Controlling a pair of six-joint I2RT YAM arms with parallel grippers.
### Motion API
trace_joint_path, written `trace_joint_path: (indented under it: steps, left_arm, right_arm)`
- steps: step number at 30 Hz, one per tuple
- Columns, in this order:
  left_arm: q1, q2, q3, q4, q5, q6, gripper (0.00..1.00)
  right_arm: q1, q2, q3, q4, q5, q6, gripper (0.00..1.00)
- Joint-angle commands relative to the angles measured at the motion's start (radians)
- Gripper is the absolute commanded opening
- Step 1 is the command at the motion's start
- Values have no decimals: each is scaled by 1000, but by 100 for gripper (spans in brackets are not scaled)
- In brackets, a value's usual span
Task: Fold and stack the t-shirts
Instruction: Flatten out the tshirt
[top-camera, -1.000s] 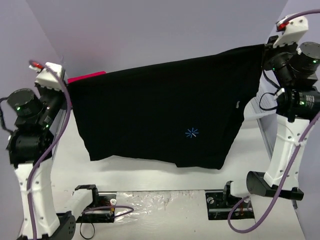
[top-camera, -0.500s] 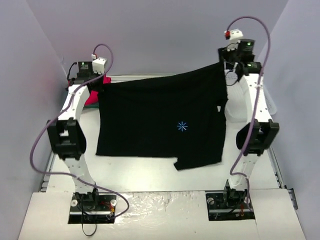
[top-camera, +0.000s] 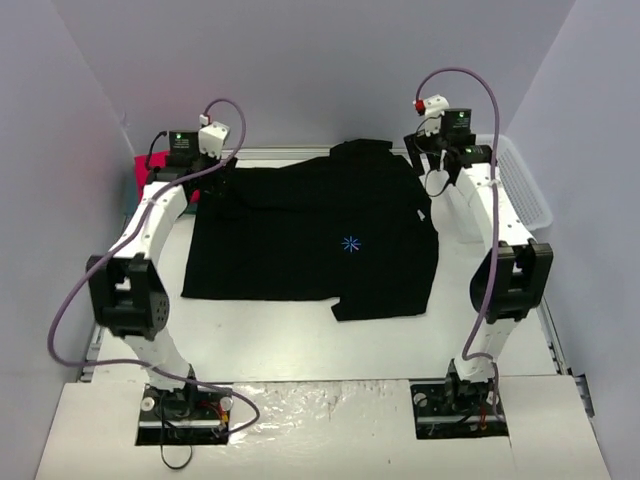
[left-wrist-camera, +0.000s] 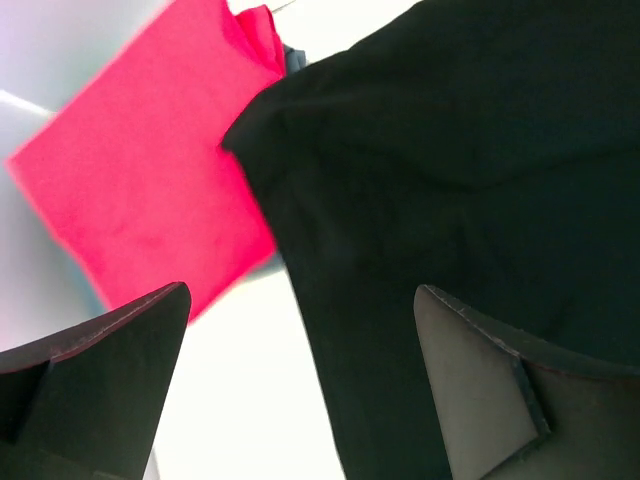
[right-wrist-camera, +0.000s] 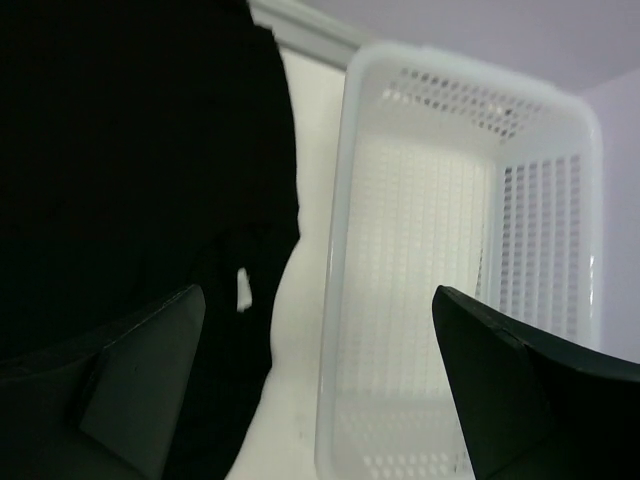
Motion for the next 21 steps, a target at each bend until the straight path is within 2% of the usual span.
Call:
trace_joint_path:
  steps: [1,4,6,9,10,11,13,14,15,18,21]
  left_arm:
    - [0,-244,-116,31,-12,39,94]
    - [-2,-387,-257,27,-11,69,94]
    - [-2,-457,-299,13,-43,79,94]
    - [1,-534,-344,-38,-69,80,94]
    - [-2,-551,-356,-70,-60,88,94]
    - [-1,-573,-384,-88,-19,91,94]
    - [-4,-617,-420,-134,36,118,94]
    - [-5,-629,-439,-148,79,131,94]
    - [-7,-640,-482,-160,92,164,94]
    - [-10,-648,-552,-214,113,241,94]
    - [-11,-669,-600,-257,106,319,96]
  right_arm:
    - [-7,-209,-140,-3,-65,5,93]
    - [-6,-321,-292,-31,-128,5,93]
    - [-6,-384,-387,-46,-147,-3,93]
    - [-4,-437,-493,-54,-183,-21,86]
    - [-4,-442,-516,-55,-211,-24,80]
    - [-4,-438,-536,-60,-226,-27,56]
    - [-4,-421,-579,-77,-268,-32,37]
    - [-4,-410,-592,-84,-277,-35,23]
    - [-6,-386,-602,-100,-288,-47,19]
    - [-4,-343,-627,-153,-327,-67,21]
    - [-4,-335,-653,-219,-375,-119,32]
